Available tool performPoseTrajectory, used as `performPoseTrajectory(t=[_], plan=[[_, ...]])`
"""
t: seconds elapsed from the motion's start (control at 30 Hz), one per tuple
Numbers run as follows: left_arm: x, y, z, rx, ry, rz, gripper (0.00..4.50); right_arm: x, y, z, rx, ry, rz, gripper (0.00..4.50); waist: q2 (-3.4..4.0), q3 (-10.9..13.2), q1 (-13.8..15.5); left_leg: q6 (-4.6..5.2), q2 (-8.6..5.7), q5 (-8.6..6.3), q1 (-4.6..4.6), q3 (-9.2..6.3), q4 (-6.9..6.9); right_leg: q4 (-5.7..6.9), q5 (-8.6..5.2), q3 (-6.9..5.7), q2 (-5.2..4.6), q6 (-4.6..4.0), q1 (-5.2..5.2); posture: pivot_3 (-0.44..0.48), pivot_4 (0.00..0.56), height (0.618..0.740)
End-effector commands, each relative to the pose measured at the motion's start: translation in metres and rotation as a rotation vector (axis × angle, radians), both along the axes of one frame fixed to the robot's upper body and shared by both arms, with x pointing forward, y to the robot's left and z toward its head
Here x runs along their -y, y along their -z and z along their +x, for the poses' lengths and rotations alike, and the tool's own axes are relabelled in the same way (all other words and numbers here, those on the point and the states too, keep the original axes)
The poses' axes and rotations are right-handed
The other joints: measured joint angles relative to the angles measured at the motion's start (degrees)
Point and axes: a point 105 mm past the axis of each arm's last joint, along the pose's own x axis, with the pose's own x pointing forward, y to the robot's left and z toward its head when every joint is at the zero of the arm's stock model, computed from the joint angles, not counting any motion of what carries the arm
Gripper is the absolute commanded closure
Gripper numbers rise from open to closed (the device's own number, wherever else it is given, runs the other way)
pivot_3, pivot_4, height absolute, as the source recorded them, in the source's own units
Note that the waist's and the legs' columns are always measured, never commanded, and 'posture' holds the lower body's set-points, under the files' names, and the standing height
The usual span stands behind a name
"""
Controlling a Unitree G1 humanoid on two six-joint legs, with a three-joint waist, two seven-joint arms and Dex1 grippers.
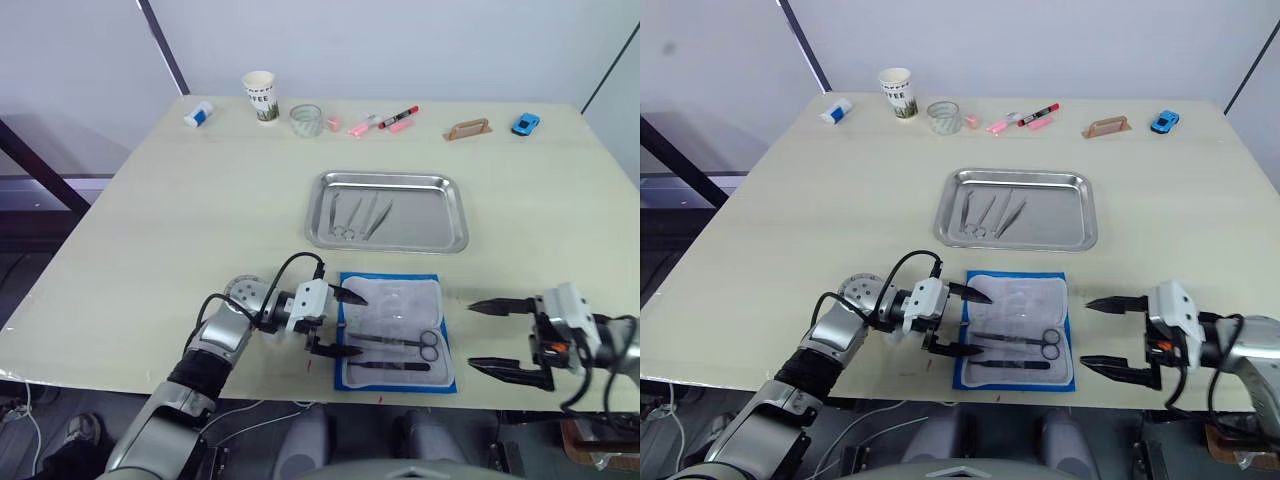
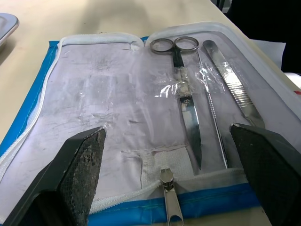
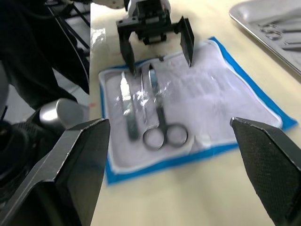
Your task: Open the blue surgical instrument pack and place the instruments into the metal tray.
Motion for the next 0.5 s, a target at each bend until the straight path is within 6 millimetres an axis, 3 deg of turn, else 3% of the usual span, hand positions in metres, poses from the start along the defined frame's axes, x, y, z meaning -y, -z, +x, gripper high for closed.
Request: performPoseTrajectory(t=[0.03,0.23,0.5], plan=[[-0.018,0.031,-0.005,-0.105,-0.059,0.090,0.03,0.001,-0.015,-0.008,0.060,0.039,-0.052,0.00,0.03,-0.02,0.12,0.00,0.00,0.00,-0.01,0.00,-0.01,-0.01,-0.01,-0.01,-0.01,0.00,0.00,0.000,0.150,0.740],[-0.020,0.029,-0.005,-0.100,-0.058,0.089,0.03,-0.002,-0.028,-0.012,0.082,0.115,-0.068,0.00,0.01,-0.01,0.02,0.00,0.00,0.00,0.00,-0.01,-0.02,-0.03,-0.04,0.02,0.00,0.06,0.00,0.000,0.150,0.740],[-0.018,0.029,-0.005,-0.092,-0.046,0.087,0.03,-0.026,-0.015,0.008,-0.036,0.110,-0.107,0.00,-0.02,0.00,-0.09,0.00,0.02,0.00,0.02,-0.05,-0.05,-0.04,-0.03,0.03,0.01,0.01,-0.02,0.000,0.150,0.740]])
